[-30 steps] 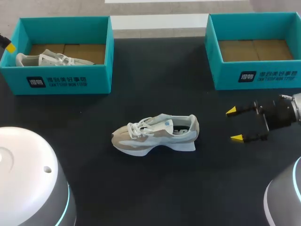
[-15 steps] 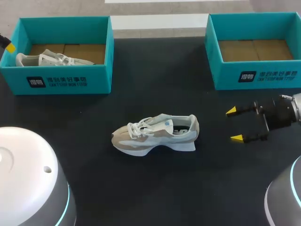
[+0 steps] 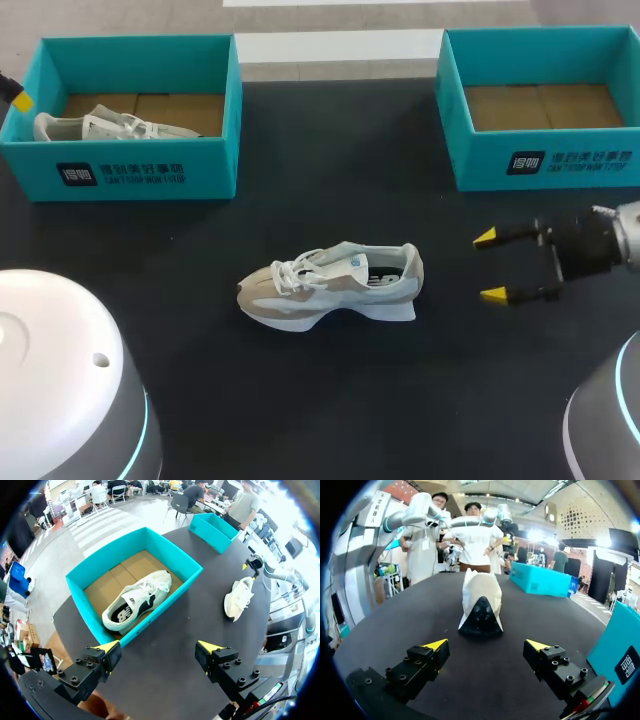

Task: Take the shoe out of the shoebox, open the shoe tongue, remove and reinsert the insole, then place the shoe into the shoebox

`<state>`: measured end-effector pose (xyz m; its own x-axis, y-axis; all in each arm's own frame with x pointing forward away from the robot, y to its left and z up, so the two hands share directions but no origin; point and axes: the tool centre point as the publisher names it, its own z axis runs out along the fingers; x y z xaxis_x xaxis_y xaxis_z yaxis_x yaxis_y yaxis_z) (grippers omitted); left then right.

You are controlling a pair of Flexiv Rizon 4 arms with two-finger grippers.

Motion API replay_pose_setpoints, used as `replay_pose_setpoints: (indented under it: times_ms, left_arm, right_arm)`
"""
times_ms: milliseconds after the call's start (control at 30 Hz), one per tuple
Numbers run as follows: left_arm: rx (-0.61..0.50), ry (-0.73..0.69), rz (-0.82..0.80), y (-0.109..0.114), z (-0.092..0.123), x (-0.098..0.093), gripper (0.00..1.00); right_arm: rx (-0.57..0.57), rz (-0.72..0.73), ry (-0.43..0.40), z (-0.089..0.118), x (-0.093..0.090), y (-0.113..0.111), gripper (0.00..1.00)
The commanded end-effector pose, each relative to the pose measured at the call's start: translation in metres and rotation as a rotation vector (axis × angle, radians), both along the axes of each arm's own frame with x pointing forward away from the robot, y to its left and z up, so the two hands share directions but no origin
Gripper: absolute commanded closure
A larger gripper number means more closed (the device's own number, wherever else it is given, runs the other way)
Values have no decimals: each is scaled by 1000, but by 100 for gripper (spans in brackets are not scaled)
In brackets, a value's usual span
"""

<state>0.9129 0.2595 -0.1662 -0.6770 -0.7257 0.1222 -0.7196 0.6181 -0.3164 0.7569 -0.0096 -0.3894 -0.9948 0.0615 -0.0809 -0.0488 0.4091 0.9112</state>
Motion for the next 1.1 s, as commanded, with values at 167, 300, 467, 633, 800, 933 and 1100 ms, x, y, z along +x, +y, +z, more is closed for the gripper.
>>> replay_pose_setpoints:
  times_ms: [167, 300, 467, 633, 800, 933, 1100]
  left_arm:
    - [1, 0, -1, 1, 0, -1, 0]
    - [1, 0, -1, 1, 0, -1, 0]
    - [1, 0, -1, 1, 0, -1, 0]
    - [1, 0, -1, 1, 0, -1, 0]
    - [1, 0, -1, 1, 0, -1, 0]
    - [1, 0, -1, 1, 0, -1, 0]
    - [1, 0, -1, 1, 0, -1, 0]
  right_arm:
    - [-31, -27, 16, -6, -9, 48, 0]
    - [-26, -27, 13, -6, -7, 60, 0]
    - [-19, -36, 20, -5, -4, 73, 0]
    - [-12, -34, 25, -4, -2, 85, 0]
    - [-2, -30, 23, -4, -1, 94, 0]
    - [-4, -12, 24, -7, 1, 102, 0]
    - [3, 7, 30, -14, 3, 109, 0]
